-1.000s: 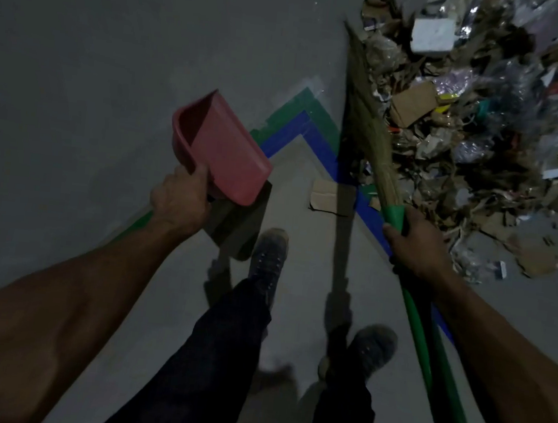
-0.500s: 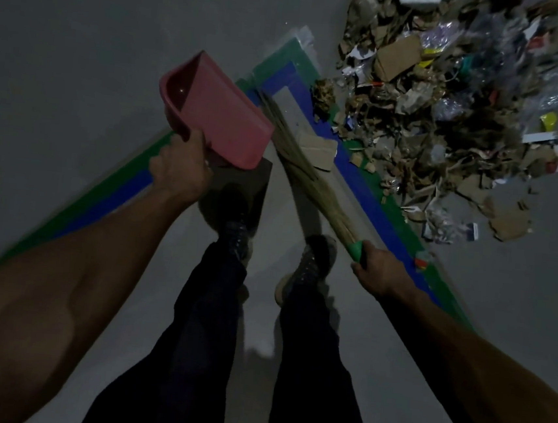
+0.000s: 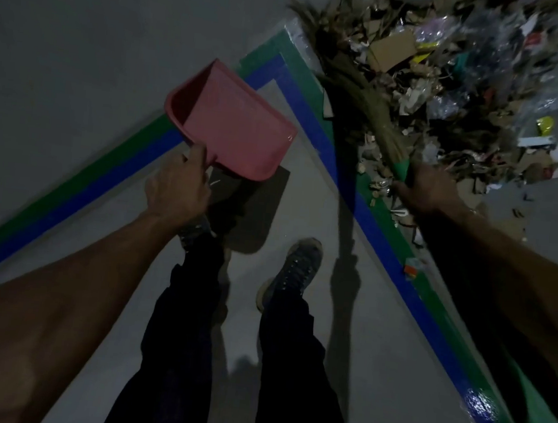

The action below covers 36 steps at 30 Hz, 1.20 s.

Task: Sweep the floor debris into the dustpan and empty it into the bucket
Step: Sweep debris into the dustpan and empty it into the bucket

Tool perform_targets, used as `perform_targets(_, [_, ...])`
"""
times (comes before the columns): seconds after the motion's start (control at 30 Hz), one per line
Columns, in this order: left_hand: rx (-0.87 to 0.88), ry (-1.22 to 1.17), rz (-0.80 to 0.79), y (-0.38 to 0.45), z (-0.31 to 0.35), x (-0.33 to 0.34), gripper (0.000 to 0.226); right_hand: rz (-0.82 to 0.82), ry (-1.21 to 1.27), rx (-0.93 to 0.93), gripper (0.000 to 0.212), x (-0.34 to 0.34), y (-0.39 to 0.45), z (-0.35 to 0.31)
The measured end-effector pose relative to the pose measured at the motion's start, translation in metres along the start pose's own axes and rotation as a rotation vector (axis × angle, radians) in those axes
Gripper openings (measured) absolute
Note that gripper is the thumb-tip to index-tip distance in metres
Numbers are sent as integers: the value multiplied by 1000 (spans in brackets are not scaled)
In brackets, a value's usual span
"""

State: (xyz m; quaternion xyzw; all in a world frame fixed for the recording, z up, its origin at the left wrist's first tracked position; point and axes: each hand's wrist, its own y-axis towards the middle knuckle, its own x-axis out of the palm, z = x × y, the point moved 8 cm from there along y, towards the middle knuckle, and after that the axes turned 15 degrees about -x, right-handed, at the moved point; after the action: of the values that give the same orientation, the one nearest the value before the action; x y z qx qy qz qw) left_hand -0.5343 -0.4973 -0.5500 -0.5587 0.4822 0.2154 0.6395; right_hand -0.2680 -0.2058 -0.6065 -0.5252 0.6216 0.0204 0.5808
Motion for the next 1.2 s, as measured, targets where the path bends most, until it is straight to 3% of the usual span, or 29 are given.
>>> perform_targets(0.17, [53, -47, 31, -13, 3, -12, 40, 39, 156, -63, 26, 16, -59, -40])
perform_targets(0.33, [41, -52, 59, -23, -4, -19, 45, -182, 94, -79, 22, 58, -75, -38])
perform_targets(0.4, [34, -47, 49, -24, -7, -15, 48, -194, 48, -37, 23, 59, -60, -19])
perform_targets(0.63, [64, -37, 61, -25, -14, -9, 47, -29, 0, -21, 22, 14, -25, -3])
perform_targets(1.07, [215, -33, -20, -9, -11, -21, 44, 217, 209, 118, 24, -16, -122, -63])
perform_targets(1.13, [243, -41, -39, -7, -6, -22, 44, 232, 208, 155, 32, -19, -131, -67])
perform_targets(1.2, [272, -32, -49, -4, 0, -22, 43, 220, 187, 220, 53, -20, -139, -66])
